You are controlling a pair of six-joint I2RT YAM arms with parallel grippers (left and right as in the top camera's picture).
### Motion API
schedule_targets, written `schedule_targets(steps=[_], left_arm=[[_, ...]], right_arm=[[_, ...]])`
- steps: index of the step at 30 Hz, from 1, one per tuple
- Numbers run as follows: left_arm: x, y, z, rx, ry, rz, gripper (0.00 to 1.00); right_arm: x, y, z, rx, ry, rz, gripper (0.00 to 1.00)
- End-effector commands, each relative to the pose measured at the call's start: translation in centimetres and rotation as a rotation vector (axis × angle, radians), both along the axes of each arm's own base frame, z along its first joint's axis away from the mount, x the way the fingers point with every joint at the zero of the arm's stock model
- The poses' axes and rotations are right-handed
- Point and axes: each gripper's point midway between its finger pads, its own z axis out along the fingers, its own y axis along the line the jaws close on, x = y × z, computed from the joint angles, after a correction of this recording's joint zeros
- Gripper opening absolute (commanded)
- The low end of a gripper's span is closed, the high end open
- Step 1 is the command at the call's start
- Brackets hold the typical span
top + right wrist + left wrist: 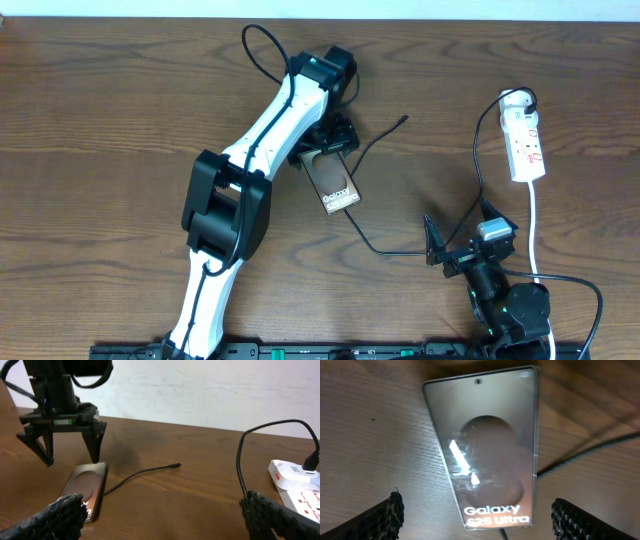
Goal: Plug charger to phone and switch on socket
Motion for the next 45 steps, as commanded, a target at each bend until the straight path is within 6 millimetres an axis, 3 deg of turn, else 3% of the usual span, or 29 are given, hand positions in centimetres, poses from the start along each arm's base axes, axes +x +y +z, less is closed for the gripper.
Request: schedule_targets(steps=[1,8,12,23,38,45], left_arm=[[-0.2,1.0,0.2,0.029,-0.011,0.038,0.92],[-0.8,0.2,-1.9,-0.01,-0.001,-0.025,0.93],[-0.3,-0.7,-2.0,-0.046,-0.023,-0.039,0.93],[-0.7,-0.4,-3.3,-0.032,-0.012,-0.022,0.93],[-0.5,-1.1,-3.5,-0.064,-0.014,-0.012,0.93],[-1.1,-1.4,-4.8,-0.085,0.011,0.015,0.92]], right_arm=[[0.0,0.1,-0.1,-0.005,-0.001,0.001,0.99],[0.0,0.1,-0.1,-0.005,-0.001,0.001,0.99],[0.0,0.1,-0.1,-0.005,-0.001,0.001,0.99],[0.0,0.1,-0.1,-0.005,-0.001,0.001,0.99],[0.0,0.1,-0.1,-0.005,-0.001,0.001,0.99],[0.0,0.1,-0.1,-0.005,-0.001,0.001,0.99]])
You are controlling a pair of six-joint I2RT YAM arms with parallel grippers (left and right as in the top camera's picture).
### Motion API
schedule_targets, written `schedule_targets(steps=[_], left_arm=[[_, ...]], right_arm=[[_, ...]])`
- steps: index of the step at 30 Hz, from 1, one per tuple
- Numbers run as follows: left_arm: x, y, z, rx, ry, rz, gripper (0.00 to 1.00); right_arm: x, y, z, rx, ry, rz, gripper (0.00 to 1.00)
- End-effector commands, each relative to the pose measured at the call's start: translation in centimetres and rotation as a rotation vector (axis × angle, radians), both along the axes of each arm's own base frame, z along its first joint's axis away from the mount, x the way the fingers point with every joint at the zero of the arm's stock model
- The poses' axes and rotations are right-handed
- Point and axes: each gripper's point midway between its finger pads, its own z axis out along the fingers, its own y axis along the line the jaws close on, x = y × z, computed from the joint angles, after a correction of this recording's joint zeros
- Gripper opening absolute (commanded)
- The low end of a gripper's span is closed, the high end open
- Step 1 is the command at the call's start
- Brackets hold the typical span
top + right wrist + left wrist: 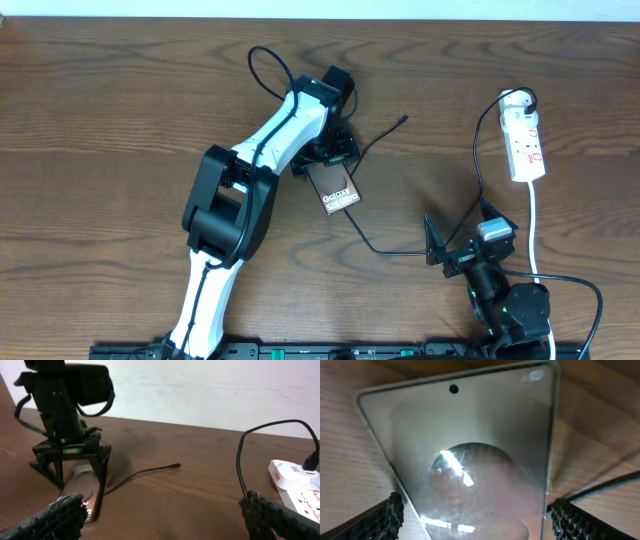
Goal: Plug charger to phone and switch on socket
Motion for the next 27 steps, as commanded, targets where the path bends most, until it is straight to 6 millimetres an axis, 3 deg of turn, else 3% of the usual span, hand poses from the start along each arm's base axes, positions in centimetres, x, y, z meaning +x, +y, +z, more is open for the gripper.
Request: schedule_targets(steps=[1,27], left_arm=[[-0.8,-0.3,0.0,-0.024,0.023,0.021,0.92],[-2.3,-1.6,-0.7,-0.031,0.041,-0.01,0.93]], right_arm=[[0.0,0.1,-0.1,-0.005,-0.001,0.001,0.99],[0.0,0.1,-0.1,-0.005,-0.001,0.001,0.99]])
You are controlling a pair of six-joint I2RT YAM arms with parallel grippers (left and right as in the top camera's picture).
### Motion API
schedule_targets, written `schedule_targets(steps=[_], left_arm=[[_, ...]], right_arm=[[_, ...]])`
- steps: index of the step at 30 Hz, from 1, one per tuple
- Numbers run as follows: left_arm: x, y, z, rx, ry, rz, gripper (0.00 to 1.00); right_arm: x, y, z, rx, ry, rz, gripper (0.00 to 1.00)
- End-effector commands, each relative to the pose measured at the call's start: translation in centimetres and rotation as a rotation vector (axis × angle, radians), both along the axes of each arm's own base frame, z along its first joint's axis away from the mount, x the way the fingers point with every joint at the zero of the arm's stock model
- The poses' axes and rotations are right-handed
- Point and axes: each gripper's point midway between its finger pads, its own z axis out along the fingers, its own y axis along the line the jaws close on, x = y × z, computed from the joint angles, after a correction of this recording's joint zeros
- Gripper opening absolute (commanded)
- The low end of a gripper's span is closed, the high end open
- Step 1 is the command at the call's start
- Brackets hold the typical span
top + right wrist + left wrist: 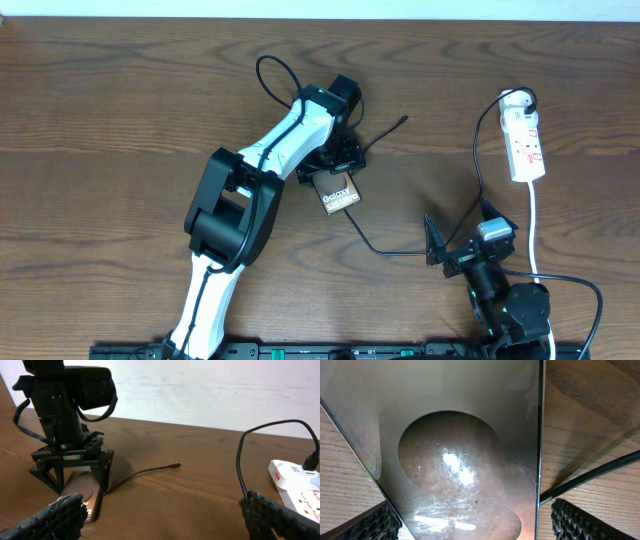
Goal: Plug charger to phone and switch on socket
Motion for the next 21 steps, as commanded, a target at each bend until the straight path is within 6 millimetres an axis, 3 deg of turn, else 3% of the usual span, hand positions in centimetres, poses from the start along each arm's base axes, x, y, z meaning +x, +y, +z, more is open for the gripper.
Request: schedule_targets(steps=[1,9,21], left_arm=[[-1.0,-0.2,-0.3,-0.015,0.035,0.009,0.92],[-1.4,1.8,-1.1,0.103,0.054,0.173,0.92],[-1.5,1.8,-1.3,0.111,0.065,0.247,0.91]], right_arm=[[0.0,0.1,-0.1,-0.005,-0.001,0.001,0.99],[0.0,0.1,-0.1,-0.005,-0.001,0.001,0.99],[0.0,0.1,-0.1,-0.005,-0.001,0.001,0.99]])
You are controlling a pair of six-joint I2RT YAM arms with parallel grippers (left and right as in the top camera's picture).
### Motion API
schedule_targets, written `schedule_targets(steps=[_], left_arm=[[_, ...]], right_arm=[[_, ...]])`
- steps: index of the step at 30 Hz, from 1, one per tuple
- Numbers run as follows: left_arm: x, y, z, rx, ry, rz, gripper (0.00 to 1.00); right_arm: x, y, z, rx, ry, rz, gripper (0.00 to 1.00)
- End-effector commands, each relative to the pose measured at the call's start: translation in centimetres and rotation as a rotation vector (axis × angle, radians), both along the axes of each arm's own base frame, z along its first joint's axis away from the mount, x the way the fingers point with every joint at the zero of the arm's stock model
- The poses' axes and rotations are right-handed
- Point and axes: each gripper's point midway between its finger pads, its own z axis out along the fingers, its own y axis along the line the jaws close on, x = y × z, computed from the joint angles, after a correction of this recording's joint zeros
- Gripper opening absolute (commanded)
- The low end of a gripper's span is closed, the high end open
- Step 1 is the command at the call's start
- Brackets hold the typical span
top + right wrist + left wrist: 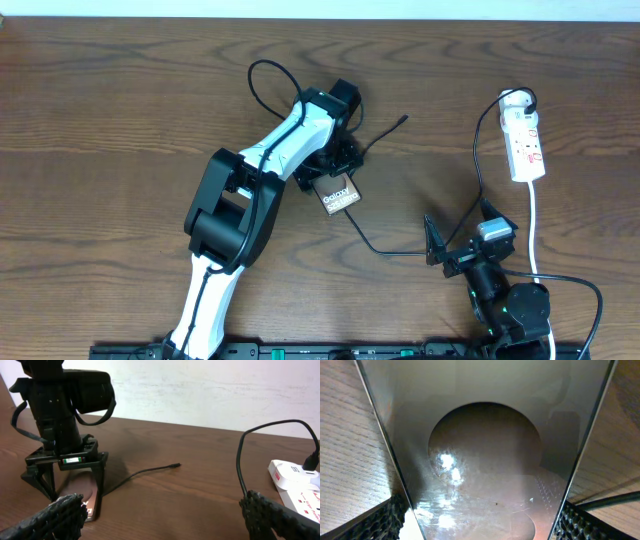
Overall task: Plug charger to phone and switch on socket
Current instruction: 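Lift the phone with the left gripper and raise it upright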
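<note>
The phone (341, 197) lies screen up on the table, its "Galaxy" label at the near end. My left gripper (325, 172) stands over its far half. In the left wrist view the phone (485, 460) fills the frame, and my left gripper (480, 525) is open with one finger outside each long edge. The charger cable's free plug (404, 118) lies to the right of the phone, also seen as a plug (176, 465) from the right wrist. My right gripper (167, 520) is open and empty at the near right.
A white socket strip (526, 145) lies at the far right with the charger's adapter in its far end. The black cable (378, 248) loops from there past the phone's near right corner. The wooden table (120, 120) carries all of it.
My left gripper has come lower and turned a little over the phone, so both long edges now run down to its fingers. The right arm, cable and strip have not moved.
First my left gripper hung open above the phone's far end. It was then lower, with the phone larger in its view each time. Now it is open astride the phone. The phone has kept its place, and my right gripper has stayed open and still.
</note>
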Motion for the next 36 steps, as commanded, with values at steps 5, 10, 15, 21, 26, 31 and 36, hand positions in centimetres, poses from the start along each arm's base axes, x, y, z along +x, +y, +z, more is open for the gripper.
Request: schedule_targets(steps=[5,10,15,21,26,31,36], left_arm=[[-0.8,0.7,-0.9,0.04,0.029,0.04,0.79],[-0.8,0.8,-1.0,0.04,0.029,0.04,0.71],[-0.8,0.8,-1.0,0.04,0.029,0.039,0.62],[-0.8,0.8,-1.0,0.04,0.03,0.04,0.47],[-0.9,0.5,-0.9,0.026,0.038,0.04,0.37],[-1.1,0.7,-0.8,0.029,0.044,0.042,0.13],[-0.5,0.7,0.6,-0.028,0.054,0.072,0.07]], right_arm=[[0.0,0.1,-0.1,-0.005,-0.001,0.001,0.99],[0.0,0.1,-0.1,-0.005,-0.001,0.001,0.99],[0.0,0.1,-0.1,-0.005,-0.001,0.001,0.99],[0.0,0.1,-0.1,-0.005,-0.001,0.001,0.99],[0.0,0.1,-0.1,-0.005,-0.001,0.001,0.99],[0.0,0.1,-0.1,-0.005,-0.001,0.001,0.99],[0.0,0.1,-0.1,-0.005,-0.001,0.001,0.99]])
